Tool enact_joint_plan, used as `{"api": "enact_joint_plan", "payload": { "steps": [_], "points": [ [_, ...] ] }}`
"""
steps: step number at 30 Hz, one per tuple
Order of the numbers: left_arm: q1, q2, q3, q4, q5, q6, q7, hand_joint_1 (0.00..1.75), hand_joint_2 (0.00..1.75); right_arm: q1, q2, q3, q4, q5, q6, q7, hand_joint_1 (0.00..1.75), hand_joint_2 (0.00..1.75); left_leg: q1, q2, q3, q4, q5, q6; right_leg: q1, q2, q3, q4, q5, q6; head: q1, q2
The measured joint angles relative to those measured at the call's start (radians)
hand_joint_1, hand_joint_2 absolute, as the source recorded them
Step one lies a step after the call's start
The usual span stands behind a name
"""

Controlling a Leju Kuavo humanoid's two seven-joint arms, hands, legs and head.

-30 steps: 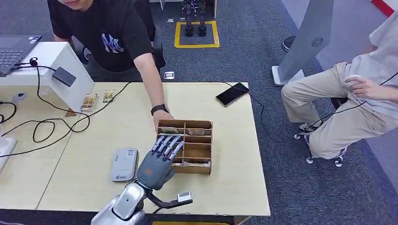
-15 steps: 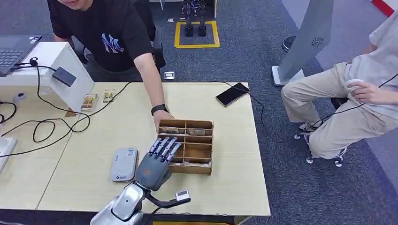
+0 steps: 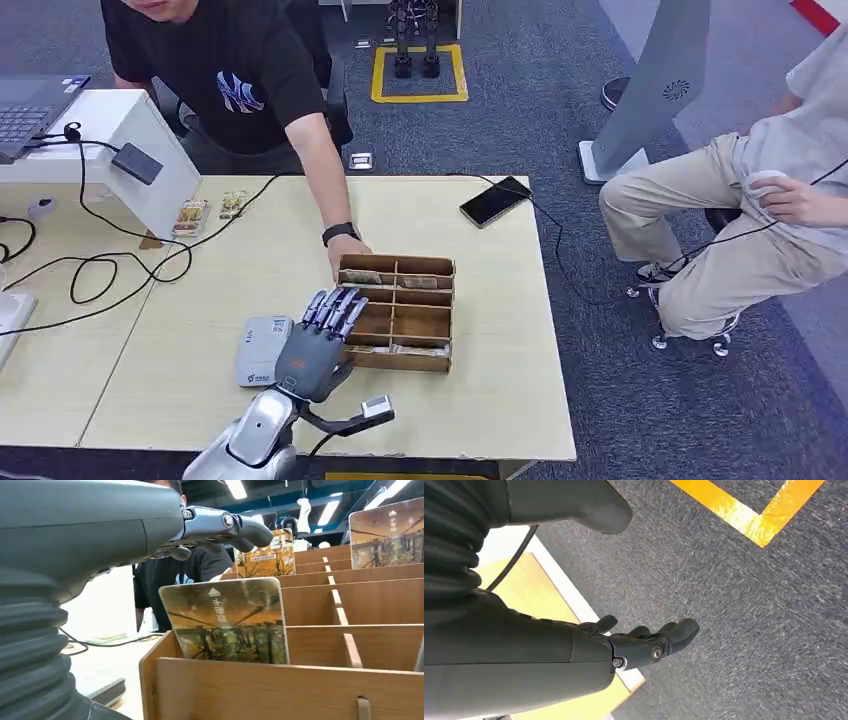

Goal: Pass the card to the sensor for recognition and then transmit it.

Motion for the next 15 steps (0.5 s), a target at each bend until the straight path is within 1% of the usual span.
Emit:
{"api": "enact_joint_plan", "payload": {
  "steps": [7, 12, 15],
  "points": [
    [0.003, 0.006, 0.014, 0.0, 0.033, -0.001, -0.033, 0.0, 1.75, 0.0, 0.0, 0.0, 0.0, 0.003, -0.001, 0.0, 0.0, 1.75, 0.0, 0.0, 0.0, 0.0, 0.0, 0.0, 0.0, 0.0, 0.0, 0.0, 0.0, 0.0, 0.0, 0.0],
    [0.007, 0.016, 0.014, -0.006, 0.073, -0.011, -0.073, 0.0, 1.75, 0.001, -0.002, 0.0, 0.0, 0.005, -0.002, 0.002, 0.0, 1.75, 0.0, 0.0, 0.0, 0.0, 0.0, 0.0, 0.0, 0.0, 0.0, 0.0, 0.0, 0.0, 0.0, 0.0],
    [0.016, 0.022, 0.014, -0.019, 0.08, -0.018, -0.081, 0.0, 1.75, 0.001, -0.003, 0.0, 0.0, 0.005, -0.003, 0.002, 0.0, 1.75, 0.0, 0.0, 0.0, 0.0, 0.0, 0.0, 0.0, 0.0, 0.0, 0.0, 0.0, 0.0, 0.0, 0.0]
  ]
}}
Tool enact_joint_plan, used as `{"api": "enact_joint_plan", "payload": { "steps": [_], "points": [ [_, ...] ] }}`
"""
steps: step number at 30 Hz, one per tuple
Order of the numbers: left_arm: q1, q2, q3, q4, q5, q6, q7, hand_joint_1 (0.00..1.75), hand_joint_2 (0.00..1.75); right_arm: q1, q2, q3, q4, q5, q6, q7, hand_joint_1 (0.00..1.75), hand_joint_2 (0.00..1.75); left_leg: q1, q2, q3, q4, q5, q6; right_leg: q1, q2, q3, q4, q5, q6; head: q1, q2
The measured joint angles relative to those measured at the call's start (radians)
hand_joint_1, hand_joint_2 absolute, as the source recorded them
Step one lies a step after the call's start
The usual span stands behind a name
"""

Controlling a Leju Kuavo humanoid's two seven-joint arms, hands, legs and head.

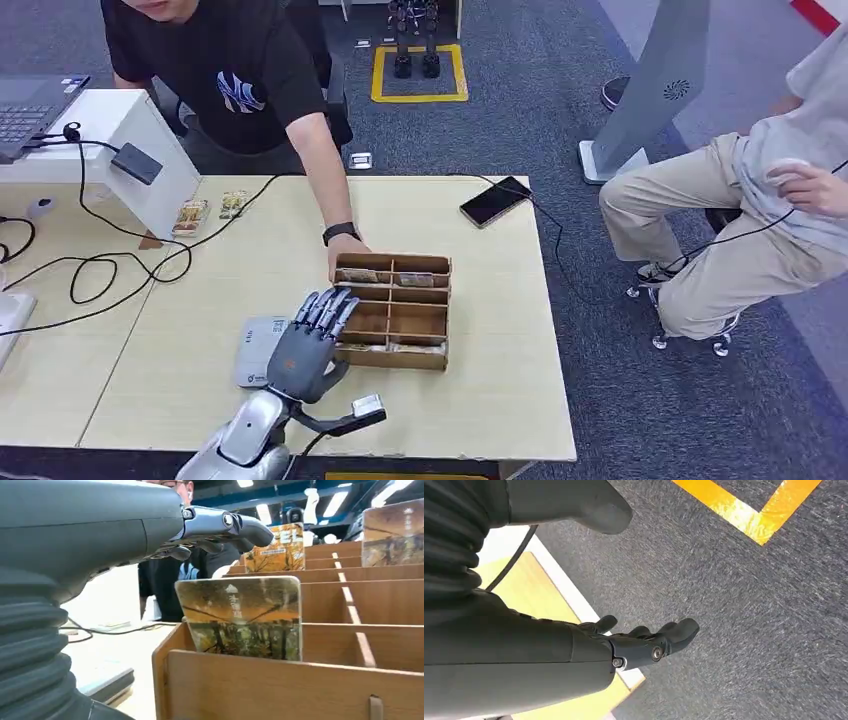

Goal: Pass the card to the sensor for recognition and then transmit it.

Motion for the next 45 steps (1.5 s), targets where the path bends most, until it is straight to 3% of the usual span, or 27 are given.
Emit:
{"api": "enact_joint_plan", "payload": {
  "steps": [24, 45],
  "points": [
    [0.053, 0.03, 0.0, -0.179, -0.014, -0.046, 0.0, 0.0, 1.75, 0.0, 0.0, -0.008, 0.0, -0.009, -0.01, 0.001, 0.0, 1.75, 0.0, 0.0, 0.0, 0.0, 0.0, 0.0, 0.0, 0.0, 0.0, 0.0, 0.0, 0.0, 0.0, 0.0],
    [0.053, 0.036, -0.021, -0.18, 0.007, -0.066, -0.025, 0.0, 1.75, 0.0, 0.0, -0.01, 0.0, -0.012, -0.01, -0.004, 0.0, 1.75, 0.0, 0.0, 0.0, 0.0, 0.0, 0.0, 0.0, 0.0, 0.0, 0.0, 0.0, 0.0, 0.0, 0.0]
  ]
}}
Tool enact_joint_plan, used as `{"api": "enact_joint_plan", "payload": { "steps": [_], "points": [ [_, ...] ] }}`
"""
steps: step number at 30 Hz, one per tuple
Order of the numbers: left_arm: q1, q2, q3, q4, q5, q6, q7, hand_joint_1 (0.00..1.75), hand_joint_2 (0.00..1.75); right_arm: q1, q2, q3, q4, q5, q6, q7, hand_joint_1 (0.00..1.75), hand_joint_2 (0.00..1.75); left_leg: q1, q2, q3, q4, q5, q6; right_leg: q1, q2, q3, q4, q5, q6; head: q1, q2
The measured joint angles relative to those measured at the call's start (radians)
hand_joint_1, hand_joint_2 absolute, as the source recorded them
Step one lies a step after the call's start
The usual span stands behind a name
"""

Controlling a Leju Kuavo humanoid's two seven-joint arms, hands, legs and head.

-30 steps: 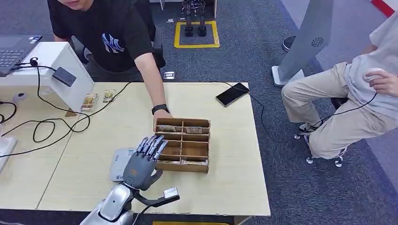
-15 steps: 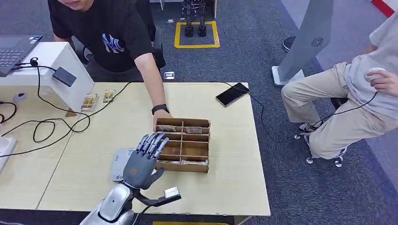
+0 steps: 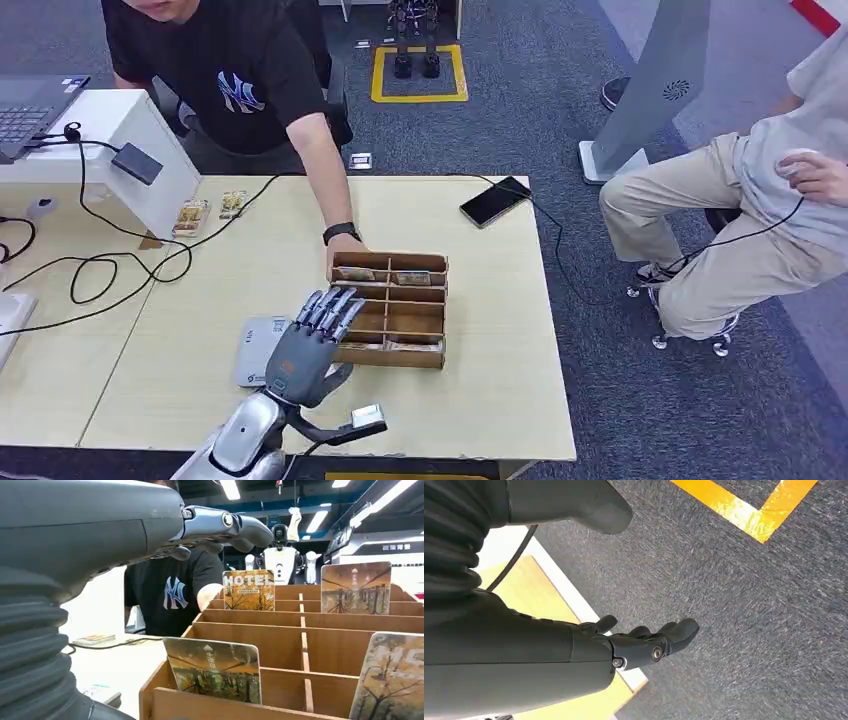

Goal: Pass the card to the sensor for recognition and then transmit it.

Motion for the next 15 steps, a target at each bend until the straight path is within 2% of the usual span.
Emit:
{"api": "enact_joint_plan", "payload": {
  "steps": [13, 14, 15],
  "points": [
    [-0.001, 0.009, -0.013, 0.0, -0.021, -0.016, 0.019, 0.0, 1.75, 0.0, 0.0, -0.007, 0.0, 0.0, 0.0, 0.0, 0.0, 1.75, 0.0, 0.0, 0.0, 0.0, 0.0, 0.0, 0.0, 0.0, 0.0, 0.0, 0.0, 0.0, 0.0, 0.0],
    [-0.001, 0.01, -0.013, 0.0, -0.023, -0.016, 0.023, 0.07, 1.75, 0.0, 0.0, -0.008, 0.0, 0.001, 0.0, 0.0, 0.0, 1.75, 0.0, 0.0, 0.0, 0.0, 0.0, 0.0, 0.0, 0.0, 0.0, 0.0, 0.0, 0.0, 0.0, 0.0],
    [-0.001, 0.01, -0.013, 0.0, -0.029, -0.013, 0.025, 1.75, 1.75, 0.0, 0.0, -0.008, 0.0, 0.001, 0.0, 0.001, 0.0, 1.75, 0.0, 0.0, 0.0, 0.0, 0.0, 0.0, 0.0, 0.0, 0.0, 0.0, 0.0, 0.0, 0.0, 0.0]
  ]
}}
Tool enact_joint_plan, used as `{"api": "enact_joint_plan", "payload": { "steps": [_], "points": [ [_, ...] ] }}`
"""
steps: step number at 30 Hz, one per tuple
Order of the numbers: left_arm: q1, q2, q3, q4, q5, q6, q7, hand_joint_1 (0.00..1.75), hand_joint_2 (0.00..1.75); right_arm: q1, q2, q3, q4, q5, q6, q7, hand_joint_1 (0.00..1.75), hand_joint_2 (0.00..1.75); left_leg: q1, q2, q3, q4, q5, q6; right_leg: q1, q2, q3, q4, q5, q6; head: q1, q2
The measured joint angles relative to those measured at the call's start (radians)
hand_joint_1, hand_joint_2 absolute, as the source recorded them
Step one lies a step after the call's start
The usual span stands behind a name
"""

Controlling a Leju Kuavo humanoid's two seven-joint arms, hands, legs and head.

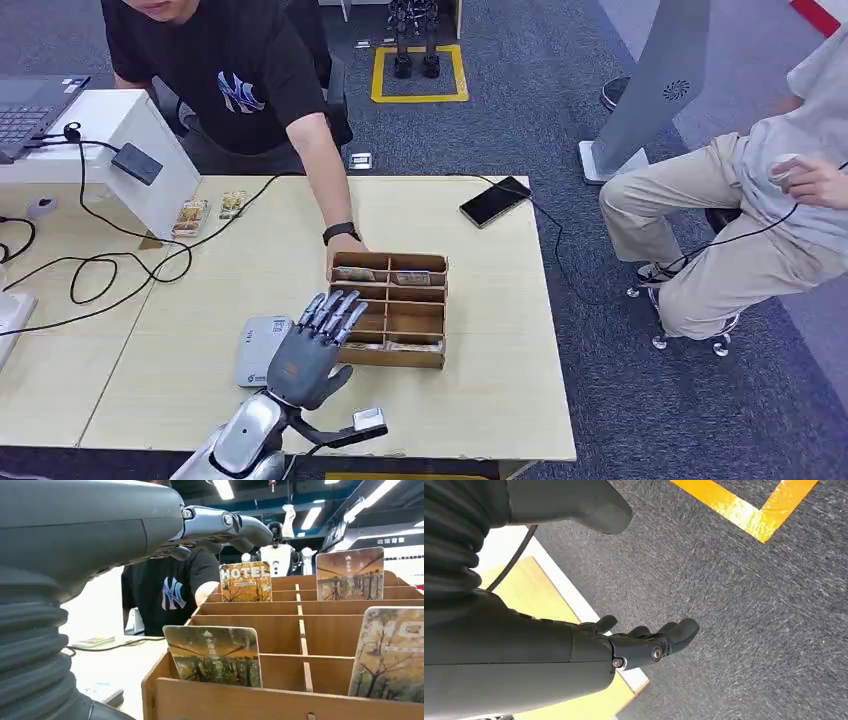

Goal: Pass the card to the sensor for recognition and then transmit it.

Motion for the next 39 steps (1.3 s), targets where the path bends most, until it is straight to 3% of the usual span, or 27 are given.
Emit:
{"api": "enact_joint_plan", "payload": {
  "steps": [18, 25, 39],
  "points": [
    [-0.034, 0.008, -0.017, 0.041, -0.077, -0.027, 0.059, 1.75, 1.75, 0.0, 0.0, 0.0, 0.0, 0.002, 0.0, 0.003, 0.0, 1.75, 0.0, 0.0, 0.0, 0.0, 0.0, 0.0, 0.0, 0.0, 0.0, 0.0, 0.0, 0.0, 0.0, 0.0],
    [-0.072, 0.007, -0.043, 0.088, -0.137, -0.099, 0.127, 1.75, 1.75, 0.0, 0.0, -0.001, 0.0, 0.005, 0.001, 0.01, 0.0, 1.75, 0.0, 0.0, 0.002, 0.0, 0.0, 0.0, 0.0, 0.0, 0.002, 0.0, 0.0, 0.0, 0.0, 0.0],
    [-0.098, 0.003, -0.067, 0.132, -0.12, -0.098, 0.133, 1.75, 1.75, -0.001, 0.0, -0.001, 0.0, 0.013, 0.003, 0.013, 0.0, 1.75, 0.0, -0.001, 0.006, 0.0, 0.003, 0.0, 0.0, -0.002, 0.008, 0.0, 0.003, 0.001, 0.0, 0.0]
  ]
}}
